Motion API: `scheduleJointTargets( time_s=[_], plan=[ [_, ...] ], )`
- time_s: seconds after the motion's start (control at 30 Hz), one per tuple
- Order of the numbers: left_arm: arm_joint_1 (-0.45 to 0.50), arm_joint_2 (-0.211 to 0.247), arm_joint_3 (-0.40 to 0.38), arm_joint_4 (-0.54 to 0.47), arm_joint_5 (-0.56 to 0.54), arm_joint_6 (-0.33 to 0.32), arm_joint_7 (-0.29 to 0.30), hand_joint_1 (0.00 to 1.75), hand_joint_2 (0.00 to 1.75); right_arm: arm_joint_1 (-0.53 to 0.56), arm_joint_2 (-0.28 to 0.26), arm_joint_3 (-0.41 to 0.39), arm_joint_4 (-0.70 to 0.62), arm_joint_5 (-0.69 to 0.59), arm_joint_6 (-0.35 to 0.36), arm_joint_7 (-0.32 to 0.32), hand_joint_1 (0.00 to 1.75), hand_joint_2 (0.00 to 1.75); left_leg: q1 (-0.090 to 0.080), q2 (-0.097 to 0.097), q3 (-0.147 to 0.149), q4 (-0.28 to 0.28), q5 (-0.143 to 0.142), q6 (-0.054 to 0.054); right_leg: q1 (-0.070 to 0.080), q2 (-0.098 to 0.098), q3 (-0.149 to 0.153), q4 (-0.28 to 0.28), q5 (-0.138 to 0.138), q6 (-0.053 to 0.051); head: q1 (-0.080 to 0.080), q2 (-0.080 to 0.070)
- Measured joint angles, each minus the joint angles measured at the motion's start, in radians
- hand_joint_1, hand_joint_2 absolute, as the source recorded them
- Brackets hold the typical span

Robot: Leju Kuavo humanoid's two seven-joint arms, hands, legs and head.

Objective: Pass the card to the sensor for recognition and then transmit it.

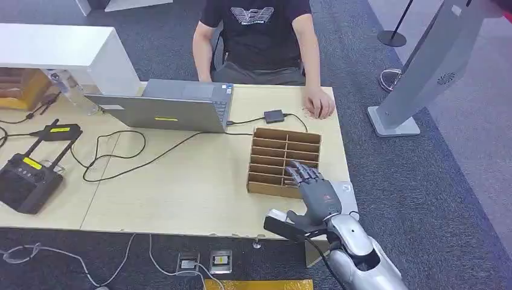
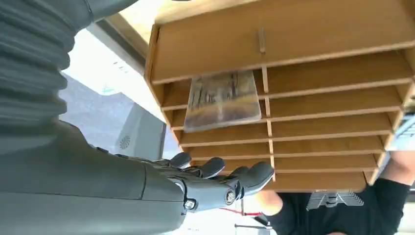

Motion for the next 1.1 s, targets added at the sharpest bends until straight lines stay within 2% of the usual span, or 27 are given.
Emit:
scheduleJointTargets(
  time_s=[0.37, 0.73, 1.1],
  plan=[
    [-0.002, -0.004, 0.000, 0.000, -0.014, 0.009, -0.002, 0.00, 0.00, -0.048, 0.059, 0.014, 0.189, 0.050, -0.152, -0.008, 0.00, 1.75, 0.000, 0.000, 0.000, 0.000, 0.000, 0.000, 0.000, -0.001, 0.000, 0.000, 0.000, 0.000, 0.000, 0.000],
    [-0.002, -0.004, 0.000, 0.000, -0.021, 0.005, -0.005, 0.00, 0.00, -0.067, 0.078, 0.016, 0.256, 0.050, -0.165, 0.016, 0.00, 1.75, 0.000, 0.000, 0.000, 0.000, 0.000, 0.000, 0.000, 0.000, 0.000, 0.000, 0.000, 0.000, 0.000, 0.000],
    [-0.001, 0.011, 0.000, 0.000, -0.031, -0.001, -0.011, 0.00, 0.00, -0.072, 0.073, -0.010, 0.213, 0.052, -0.126, 0.068, 0.00, 1.75, 0.000, 0.000, 0.000, 0.000, 0.000, 0.000, 0.000, 0.000, 0.000, 0.000, 0.000, 0.000, 0.001, 0.000]
  ],
)
